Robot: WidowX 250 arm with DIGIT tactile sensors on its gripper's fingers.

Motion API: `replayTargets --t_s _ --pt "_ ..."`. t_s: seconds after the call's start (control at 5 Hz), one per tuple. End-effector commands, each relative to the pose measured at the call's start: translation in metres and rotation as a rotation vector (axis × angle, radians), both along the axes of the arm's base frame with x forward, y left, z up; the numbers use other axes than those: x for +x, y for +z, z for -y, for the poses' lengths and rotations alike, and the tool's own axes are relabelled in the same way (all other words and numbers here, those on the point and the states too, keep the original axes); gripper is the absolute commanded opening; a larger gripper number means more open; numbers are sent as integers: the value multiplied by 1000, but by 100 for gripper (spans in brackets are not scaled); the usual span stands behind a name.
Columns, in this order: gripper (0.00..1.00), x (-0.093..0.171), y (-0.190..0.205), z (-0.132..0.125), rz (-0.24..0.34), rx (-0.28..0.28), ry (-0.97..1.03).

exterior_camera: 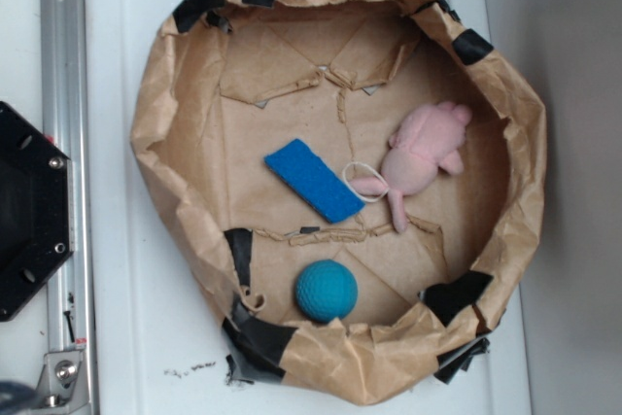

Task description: Grab the blue ball.

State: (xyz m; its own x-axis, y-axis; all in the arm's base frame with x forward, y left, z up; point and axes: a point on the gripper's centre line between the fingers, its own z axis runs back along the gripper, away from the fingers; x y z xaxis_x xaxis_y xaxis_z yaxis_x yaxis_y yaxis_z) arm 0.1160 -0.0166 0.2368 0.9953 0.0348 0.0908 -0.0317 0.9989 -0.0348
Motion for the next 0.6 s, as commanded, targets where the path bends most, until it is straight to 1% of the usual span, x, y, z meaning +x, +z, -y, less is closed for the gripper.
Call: replayTargets --t_s 0.0,0.2,0.4 --pt "100 0 0 0 0 0 0" --pt "100 50 -7 -18 -49 -56 131" --pt "100 96 -29 -21 -22 -189 288"
